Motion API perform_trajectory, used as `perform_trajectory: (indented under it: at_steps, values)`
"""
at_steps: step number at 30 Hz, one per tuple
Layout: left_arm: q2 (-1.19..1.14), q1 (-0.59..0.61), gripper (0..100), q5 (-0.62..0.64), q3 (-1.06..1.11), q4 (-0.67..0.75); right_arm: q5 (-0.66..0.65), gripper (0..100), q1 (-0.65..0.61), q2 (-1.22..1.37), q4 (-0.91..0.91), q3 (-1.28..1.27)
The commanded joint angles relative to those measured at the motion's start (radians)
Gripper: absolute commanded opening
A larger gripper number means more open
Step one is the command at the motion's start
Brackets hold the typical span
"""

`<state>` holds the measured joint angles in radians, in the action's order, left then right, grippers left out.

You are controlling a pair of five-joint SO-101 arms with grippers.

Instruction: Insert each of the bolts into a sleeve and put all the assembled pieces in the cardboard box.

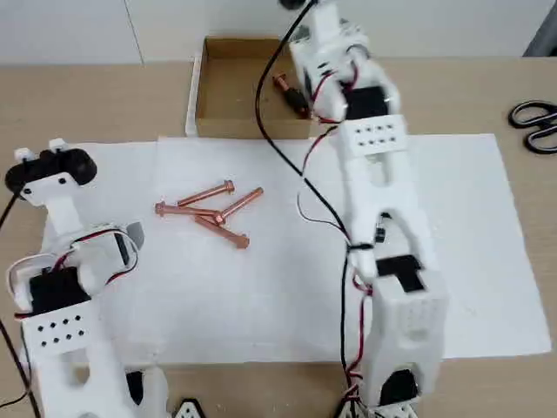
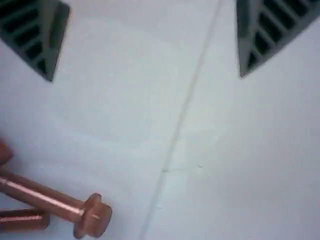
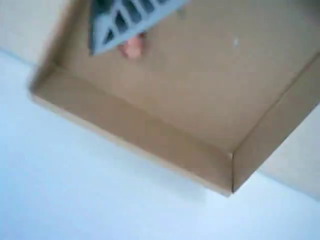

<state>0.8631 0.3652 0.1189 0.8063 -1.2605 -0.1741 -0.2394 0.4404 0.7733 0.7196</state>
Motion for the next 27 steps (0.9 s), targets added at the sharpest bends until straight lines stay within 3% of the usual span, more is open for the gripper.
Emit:
perform_trajectory:
  at_steps: [1,11,19,27]
  values:
    - [0.011,-0.002,23,-0.008,-0.054,-0.017,-0.005,12.6,0.013,-0.225,0.2,0.055]
    - [0.011,-0.149,23,-0.009,-0.059,-0.043,-0.011,12.6,0.016,-0.601,0.901,0.048]
    - [0.011,-0.17,23,-0.009,-0.051,-0.043,-0.005,12.6,0.153,-0.891,0.894,-0.229]
    - [0.011,-0.169,23,-0.005,-0.05,-0.043,-0.011,12.6,0.205,-1.093,0.777,-0.81]
